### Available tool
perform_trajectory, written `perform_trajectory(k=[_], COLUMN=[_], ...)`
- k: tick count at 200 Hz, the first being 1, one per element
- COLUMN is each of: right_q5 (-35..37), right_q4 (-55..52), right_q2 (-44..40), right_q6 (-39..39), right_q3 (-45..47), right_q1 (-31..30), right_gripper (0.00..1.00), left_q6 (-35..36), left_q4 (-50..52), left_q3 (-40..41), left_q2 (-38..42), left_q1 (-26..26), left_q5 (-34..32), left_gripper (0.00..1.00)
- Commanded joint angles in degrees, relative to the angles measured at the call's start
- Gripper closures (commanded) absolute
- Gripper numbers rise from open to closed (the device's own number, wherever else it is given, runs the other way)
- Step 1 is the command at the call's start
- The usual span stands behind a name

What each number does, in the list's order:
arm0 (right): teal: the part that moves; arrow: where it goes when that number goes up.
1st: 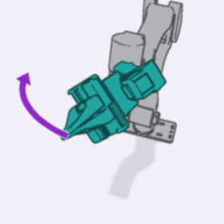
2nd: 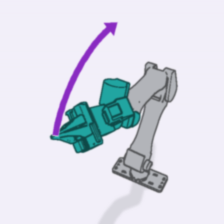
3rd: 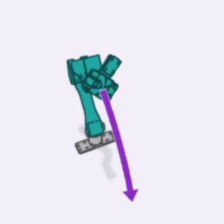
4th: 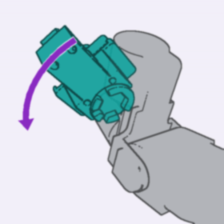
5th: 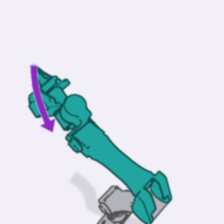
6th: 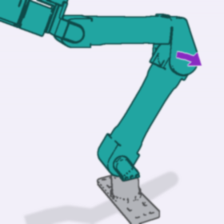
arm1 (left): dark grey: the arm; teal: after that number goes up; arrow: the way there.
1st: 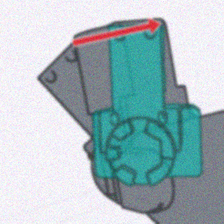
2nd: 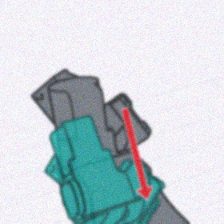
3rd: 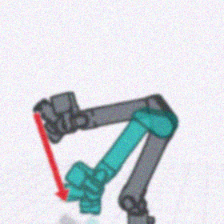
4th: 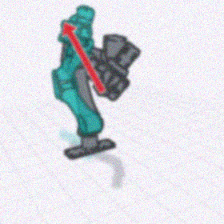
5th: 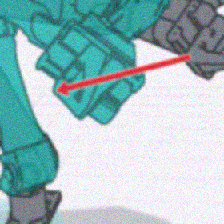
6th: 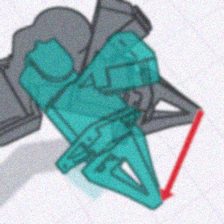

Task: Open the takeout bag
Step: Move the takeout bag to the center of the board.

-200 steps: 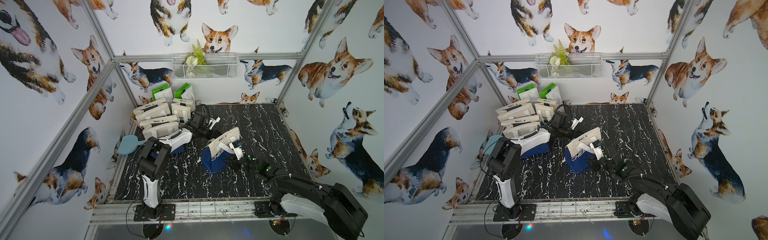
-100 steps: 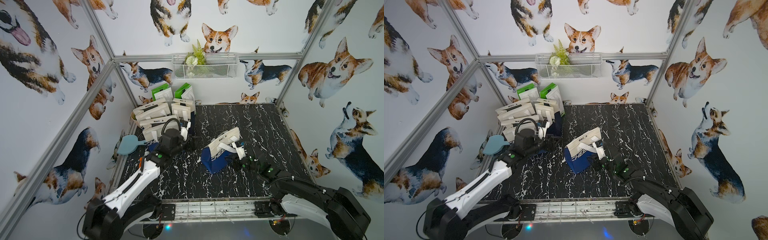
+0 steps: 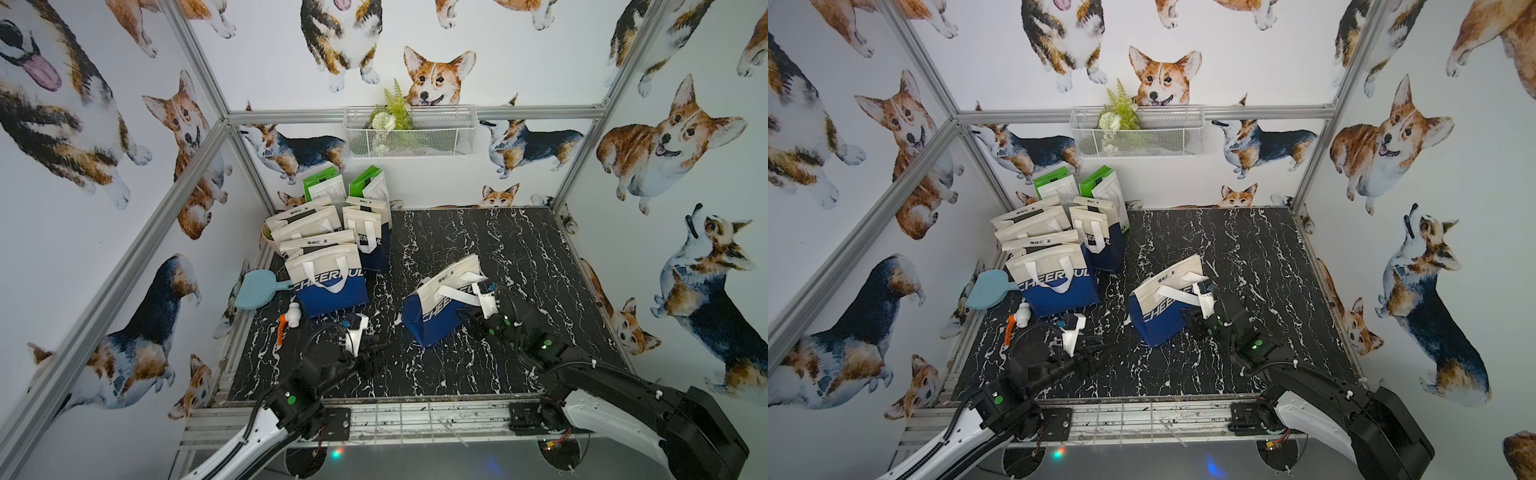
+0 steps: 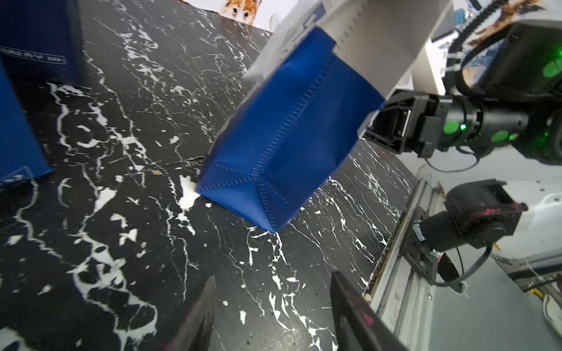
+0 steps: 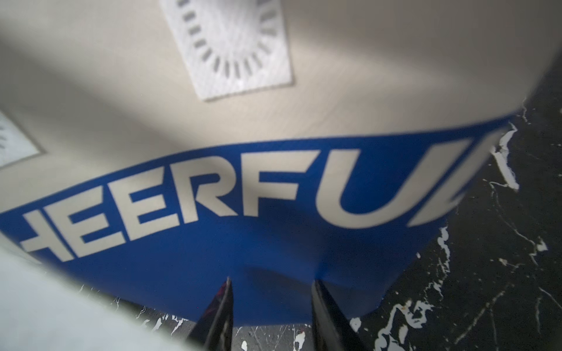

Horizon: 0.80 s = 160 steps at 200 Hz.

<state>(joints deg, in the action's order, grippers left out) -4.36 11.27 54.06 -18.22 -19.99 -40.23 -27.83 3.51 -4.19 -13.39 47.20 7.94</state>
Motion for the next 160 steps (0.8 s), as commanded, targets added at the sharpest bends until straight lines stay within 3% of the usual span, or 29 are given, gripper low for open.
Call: perform_trajectory(k=[1,25,53,92,139,160], right_q5=[1.4,1.6,1.8,2.2,1.8,1.5], right_q4=[-0.1,-0.2,-0.3,-0.8,-0.6,-0.6], right_q2=[0.2,0.7,0.6,-0.5,-0.5,-0.4], right_q6=[-1.1,-0.9,-0.7,-0.7,-0.9,-1.0], right_q3=[0.1,-0.1,-0.1,0.5,0.7,0.5], right_q1=[-0.1,-0.1,-0.1,-0.1,-0.1,-0.1], right_gripper=[0.57,0.57,0.57,0.57,0.57,0.57], left_q6=[4.8,10.0,15.2,17.5,18.0,19.0], left_q4=[-11.9,-19.3,-27.2,-39.0,-44.7,-44.7], left_q3=[2.9,1.9,-4.5,-10.7,-13.7,-16.0], left_q2=[0.1,-7.7,-24.8,-42.5,-50.8,-54.1], left_q1=[3.8,7.4,10.4,10.8,10.8,10.8], left_q5=[-4.1,-6.3,-6.1,-3.8,-5.9,-3.7], left_gripper=[0.36,0.35,0.35,0.34,0.35,0.42])
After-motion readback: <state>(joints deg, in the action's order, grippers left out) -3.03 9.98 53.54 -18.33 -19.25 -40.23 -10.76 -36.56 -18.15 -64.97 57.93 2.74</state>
